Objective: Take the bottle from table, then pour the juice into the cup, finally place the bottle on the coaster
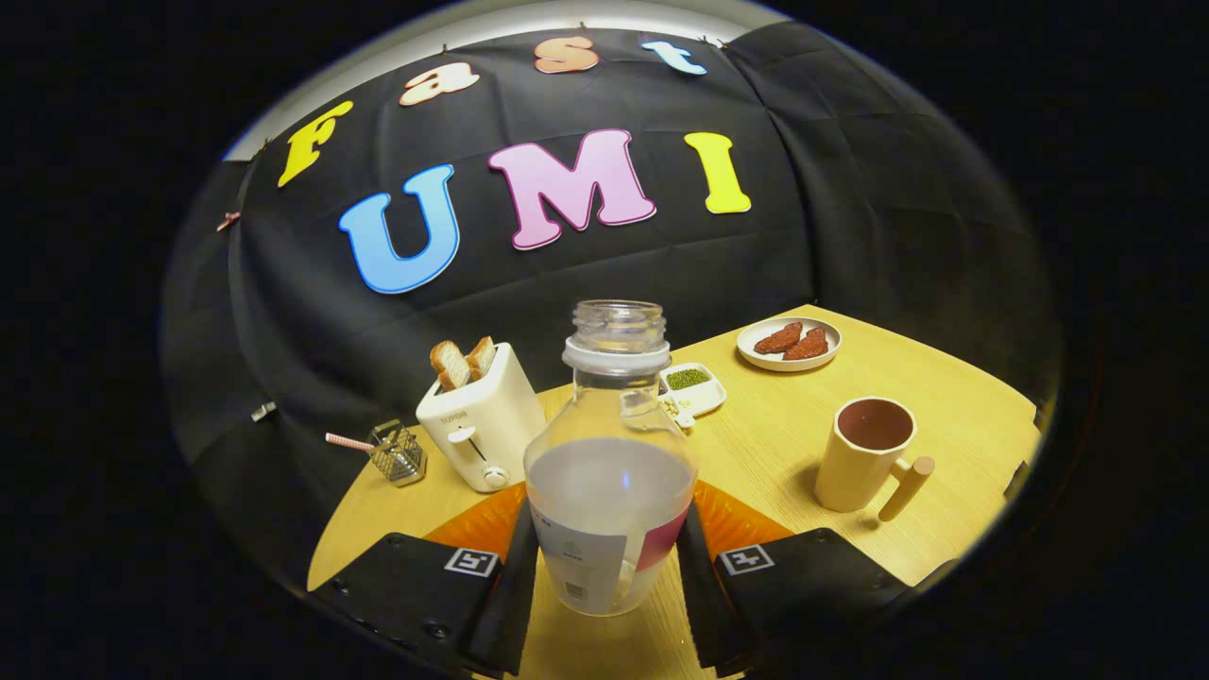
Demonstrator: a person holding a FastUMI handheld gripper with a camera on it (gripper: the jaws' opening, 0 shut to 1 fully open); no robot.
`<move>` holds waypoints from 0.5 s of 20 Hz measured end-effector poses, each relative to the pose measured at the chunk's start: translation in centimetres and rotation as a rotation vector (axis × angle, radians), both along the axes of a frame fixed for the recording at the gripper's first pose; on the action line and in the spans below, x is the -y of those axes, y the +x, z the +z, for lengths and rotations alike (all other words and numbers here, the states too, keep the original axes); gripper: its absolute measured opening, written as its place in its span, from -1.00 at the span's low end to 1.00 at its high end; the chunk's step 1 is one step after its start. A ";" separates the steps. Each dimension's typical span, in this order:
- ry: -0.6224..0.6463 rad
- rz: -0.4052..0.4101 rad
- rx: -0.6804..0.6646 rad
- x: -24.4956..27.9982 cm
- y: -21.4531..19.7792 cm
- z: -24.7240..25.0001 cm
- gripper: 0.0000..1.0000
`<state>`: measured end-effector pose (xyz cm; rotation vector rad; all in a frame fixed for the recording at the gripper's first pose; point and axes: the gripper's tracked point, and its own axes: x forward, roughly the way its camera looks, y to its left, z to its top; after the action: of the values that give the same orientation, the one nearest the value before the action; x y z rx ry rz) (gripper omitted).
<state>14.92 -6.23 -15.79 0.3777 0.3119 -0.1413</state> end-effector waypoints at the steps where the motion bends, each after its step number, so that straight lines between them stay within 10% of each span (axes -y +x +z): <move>1: 0.050 -0.007 0.005 0.3 -0.1 0.5 0.39; 10: 0.425 -0.078 -0.021 3.6 1.3 0.7 0.38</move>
<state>16.19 -9.87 -15.11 0.8103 0.3482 -0.1555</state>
